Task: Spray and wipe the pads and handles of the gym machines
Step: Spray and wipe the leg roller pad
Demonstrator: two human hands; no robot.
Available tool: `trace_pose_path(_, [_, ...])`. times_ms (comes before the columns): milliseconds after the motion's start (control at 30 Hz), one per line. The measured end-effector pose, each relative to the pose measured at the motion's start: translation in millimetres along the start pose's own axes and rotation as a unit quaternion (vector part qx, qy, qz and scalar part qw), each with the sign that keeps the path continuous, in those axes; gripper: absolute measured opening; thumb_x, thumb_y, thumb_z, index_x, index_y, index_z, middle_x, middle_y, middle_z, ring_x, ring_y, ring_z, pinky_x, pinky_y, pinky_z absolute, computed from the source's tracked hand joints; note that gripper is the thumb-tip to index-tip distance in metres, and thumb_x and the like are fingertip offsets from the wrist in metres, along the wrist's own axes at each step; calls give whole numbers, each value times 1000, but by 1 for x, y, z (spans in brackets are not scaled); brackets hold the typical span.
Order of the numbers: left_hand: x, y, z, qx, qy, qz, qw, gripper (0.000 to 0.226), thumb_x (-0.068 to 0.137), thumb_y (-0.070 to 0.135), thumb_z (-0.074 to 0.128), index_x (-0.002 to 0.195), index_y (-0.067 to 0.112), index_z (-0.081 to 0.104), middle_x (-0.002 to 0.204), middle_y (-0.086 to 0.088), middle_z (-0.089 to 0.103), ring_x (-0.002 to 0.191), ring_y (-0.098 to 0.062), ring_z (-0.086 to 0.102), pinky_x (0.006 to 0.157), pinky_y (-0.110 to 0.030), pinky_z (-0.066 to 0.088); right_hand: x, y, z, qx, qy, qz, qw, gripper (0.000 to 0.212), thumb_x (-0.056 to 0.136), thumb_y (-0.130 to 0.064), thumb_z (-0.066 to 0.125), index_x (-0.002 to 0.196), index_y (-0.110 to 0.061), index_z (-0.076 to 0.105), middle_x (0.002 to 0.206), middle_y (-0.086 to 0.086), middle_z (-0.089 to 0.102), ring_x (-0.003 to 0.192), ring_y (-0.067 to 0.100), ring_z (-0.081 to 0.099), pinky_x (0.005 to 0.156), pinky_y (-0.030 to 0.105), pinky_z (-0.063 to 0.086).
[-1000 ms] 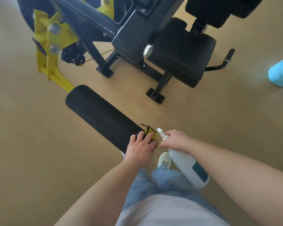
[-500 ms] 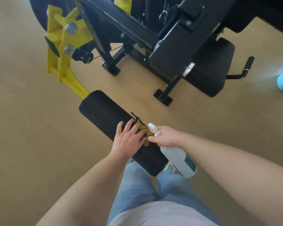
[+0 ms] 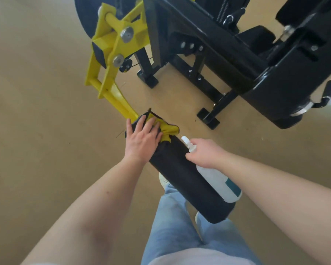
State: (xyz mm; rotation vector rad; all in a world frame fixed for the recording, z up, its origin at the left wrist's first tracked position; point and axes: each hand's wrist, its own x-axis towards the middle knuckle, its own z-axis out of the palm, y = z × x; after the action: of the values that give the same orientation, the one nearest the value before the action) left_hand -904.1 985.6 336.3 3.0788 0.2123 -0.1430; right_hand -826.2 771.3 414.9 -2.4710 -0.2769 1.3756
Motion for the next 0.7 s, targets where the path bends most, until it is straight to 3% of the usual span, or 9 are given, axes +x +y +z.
trace_pose_path(100, [17, -27, -7, -24, -43, -76, 996, 50, 108, 47, 34, 147, 22, 54, 154, -3, 48, 146, -33, 37, 120, -62, 15, 0, -12, 2, -5, -2, 2, 1000, 13, 92, -29, 58, 101, -20, 62, 91, 2, 64, 76, 22, 59, 66, 34, 46])
trace_pose_path(233, [28, -19, -10, -177, -32, -256, 950, 49, 108, 46, 31, 144, 20, 51, 148, -9, 49, 137, -32, 41, 114, -47, 35, -5, -10, 9, 6, -17, 14, 1000, 18, 91, -29, 58, 106, -20, 62, 93, 2, 64, 72, 20, 57, 64, 32, 45])
trace_pose_path(300, [25, -4, -9, -215, -35, -301, 928, 53, 107, 48, 32, 153, 22, 40, 161, -11, 30, 149, -34, 25, 121, -47, 27, -10, -4, 14, 8, -26, 19, 999, 14, 91, -28, 57, 103, -23, 62, 91, 0, 63, 71, 20, 56, 64, 31, 44])
trace_pose_path(367, [18, 13, -9, -201, -70, -308, 927, 60, 107, 53, 30, 161, 27, 23, 170, -12, 2, 156, -38, -1, 126, -50, 14, -16, 4, 18, 15, -24, 21, 999, 2, 91, -26, 56, 91, -26, 58, 86, -1, 59, 69, 19, 52, 62, 30, 41])
trace_pose_path(433, [6, 30, -8, -205, -81, -301, 928, 62, 107, 53, 30, 162, 30, 16, 169, -11, -15, 155, -40, -14, 126, -54, 12, -23, 13, 19, 18, -25, 22, 999, 3, 90, -26, 55, 89, -28, 57, 84, -2, 58, 68, 18, 51, 61, 29, 40])
trace_pose_path(567, [-28, 67, -1, -233, -70, -288, 926, 58, 108, 46, 32, 162, 29, 20, 168, -13, -20, 154, -41, -17, 125, -55, 13, -42, 38, 21, 10, -36, 17, 999, 25, 89, -28, 55, 112, -25, 64, 93, 2, 66, 73, 19, 56, 65, 31, 44])
trace_pose_path(700, [-68, 122, 3, -223, -92, -271, 932, 53, 108, 45, 28, 159, 34, 25, 169, -9, -18, 153, -44, -20, 126, -56, 10, -62, 70, 19, 5, -26, 12, 1000, 27, 88, -29, 57, 113, -24, 65, 94, 1, 65, 78, 20, 58, 65, 31, 44])
